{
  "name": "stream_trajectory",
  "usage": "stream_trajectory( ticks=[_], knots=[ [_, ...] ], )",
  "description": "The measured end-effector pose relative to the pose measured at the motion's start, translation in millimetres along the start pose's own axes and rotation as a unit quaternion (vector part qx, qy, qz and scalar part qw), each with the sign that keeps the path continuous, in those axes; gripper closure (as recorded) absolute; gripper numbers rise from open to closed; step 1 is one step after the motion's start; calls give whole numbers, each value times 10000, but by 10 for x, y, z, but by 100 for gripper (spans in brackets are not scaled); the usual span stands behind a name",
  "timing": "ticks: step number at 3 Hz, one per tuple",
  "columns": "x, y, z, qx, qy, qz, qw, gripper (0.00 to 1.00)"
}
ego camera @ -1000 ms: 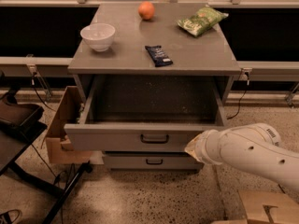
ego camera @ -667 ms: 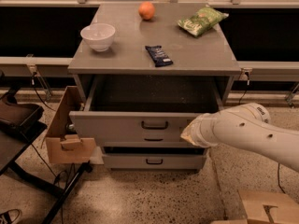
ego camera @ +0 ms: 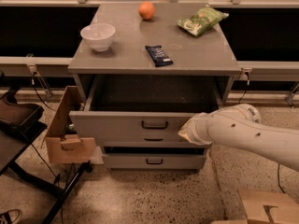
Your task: Close top drawer
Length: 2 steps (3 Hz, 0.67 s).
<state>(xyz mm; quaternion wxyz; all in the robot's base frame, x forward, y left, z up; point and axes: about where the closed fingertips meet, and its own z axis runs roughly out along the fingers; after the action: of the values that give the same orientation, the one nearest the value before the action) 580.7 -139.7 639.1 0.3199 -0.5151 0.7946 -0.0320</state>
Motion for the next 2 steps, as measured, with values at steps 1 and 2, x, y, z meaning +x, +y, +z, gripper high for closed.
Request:
stream_trajectory(
  ticks=[1, 2],
  knots=[
    [8, -98, 157, 62, -70, -9, 10000, 100],
    [13, -293, 441, 143, -214, -17, 9997, 100]
  ],
)
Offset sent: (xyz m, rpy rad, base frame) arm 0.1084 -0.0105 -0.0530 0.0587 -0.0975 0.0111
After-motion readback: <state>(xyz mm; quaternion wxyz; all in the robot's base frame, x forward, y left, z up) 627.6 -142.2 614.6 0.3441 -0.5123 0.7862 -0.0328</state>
